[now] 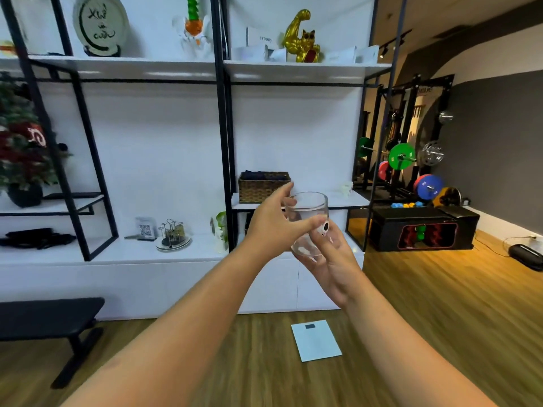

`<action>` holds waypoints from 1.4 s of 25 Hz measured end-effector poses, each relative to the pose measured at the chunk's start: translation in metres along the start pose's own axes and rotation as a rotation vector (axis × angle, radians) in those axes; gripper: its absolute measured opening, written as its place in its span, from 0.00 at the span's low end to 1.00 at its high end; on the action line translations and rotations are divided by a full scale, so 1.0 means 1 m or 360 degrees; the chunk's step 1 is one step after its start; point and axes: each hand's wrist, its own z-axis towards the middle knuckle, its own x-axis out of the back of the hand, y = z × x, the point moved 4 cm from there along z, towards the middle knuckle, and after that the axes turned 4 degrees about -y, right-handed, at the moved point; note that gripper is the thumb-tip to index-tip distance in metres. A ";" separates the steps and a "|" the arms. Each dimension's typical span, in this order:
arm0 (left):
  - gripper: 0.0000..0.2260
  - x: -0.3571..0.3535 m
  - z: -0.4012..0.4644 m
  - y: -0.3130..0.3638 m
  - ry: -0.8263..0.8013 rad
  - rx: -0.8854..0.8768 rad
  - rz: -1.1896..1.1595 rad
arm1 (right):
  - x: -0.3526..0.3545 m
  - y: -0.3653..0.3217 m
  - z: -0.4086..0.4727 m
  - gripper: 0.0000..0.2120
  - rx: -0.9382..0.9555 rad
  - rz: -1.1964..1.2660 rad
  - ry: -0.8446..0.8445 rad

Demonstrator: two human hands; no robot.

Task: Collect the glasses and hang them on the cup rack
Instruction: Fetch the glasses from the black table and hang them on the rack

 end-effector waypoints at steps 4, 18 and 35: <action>0.49 -0.008 0.067 -0.003 0.0004 -0.0030 0.0059 | 0.019 -0.003 0.058 0.30 -0.0027 0.0427 0.0046; 0.45 -0.059 0.259 -0.100 0.0187 0.0169 -0.0096 | 0.134 0.024 0.269 0.23 -0.0200 0.0898 0.0100; 0.17 0.109 0.413 -0.259 0.0396 0.0077 0.0079 | 0.087 0.126 0.520 0.10 -0.0211 0.0949 0.0086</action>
